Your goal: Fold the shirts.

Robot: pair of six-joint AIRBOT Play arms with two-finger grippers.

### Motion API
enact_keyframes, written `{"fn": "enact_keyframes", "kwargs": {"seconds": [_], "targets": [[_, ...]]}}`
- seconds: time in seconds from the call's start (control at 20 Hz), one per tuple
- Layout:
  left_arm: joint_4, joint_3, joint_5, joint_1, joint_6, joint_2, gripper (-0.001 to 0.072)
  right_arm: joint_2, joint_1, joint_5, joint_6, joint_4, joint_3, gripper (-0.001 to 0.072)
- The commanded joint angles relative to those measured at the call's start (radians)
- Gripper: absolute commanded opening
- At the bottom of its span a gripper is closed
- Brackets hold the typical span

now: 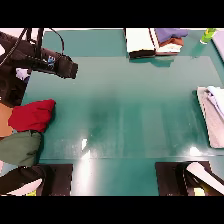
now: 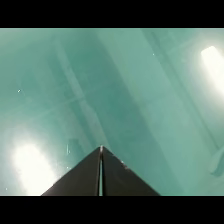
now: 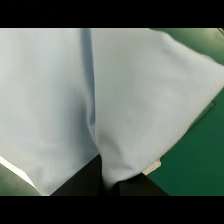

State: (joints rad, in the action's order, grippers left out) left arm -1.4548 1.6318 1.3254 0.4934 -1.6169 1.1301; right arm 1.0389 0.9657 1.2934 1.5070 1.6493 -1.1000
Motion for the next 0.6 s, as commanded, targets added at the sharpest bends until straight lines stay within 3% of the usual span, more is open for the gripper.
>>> {"fn": "enact_keyframes", "kwargs": {"seconds": [0.0,0.05,0.1,0.15,0.3,0.55], "targets": [[0.0,0.0,-0.001,0.0,0.002,0.001,0.0026,-0.023,0.045,-0.017,-0.017,0.002,0.098,0.0034],[0.0,0.0,-0.002,0.0,0.002,0.001,0.0027,-0.022,0.045,-0.02,-0.017,0.005,0.109,0.0243],[0.0,0.0,-0.002,0.0,0.002,0.001,0.0026,-0.022,0.045,-0.037,-0.017,0.004,0.112,0.0502],[0.0,0.0,-0.003,0.0,0.002,0.001,0.0027,-0.022,0.045,-0.045,-0.016,0.003,0.103,0.0635],[0.0,0.0,-0.009,0.0,0.002,0.001,0.0027,-0.022,0.022,-0.053,-0.016,-0.048,0.003,0.0633],[-0.001,0.0,-0.031,0.0,0.002,0.001,0.0027,-0.022,-0.241,-0.083,-0.015,-0.428,-0.131,0.0625]]}}
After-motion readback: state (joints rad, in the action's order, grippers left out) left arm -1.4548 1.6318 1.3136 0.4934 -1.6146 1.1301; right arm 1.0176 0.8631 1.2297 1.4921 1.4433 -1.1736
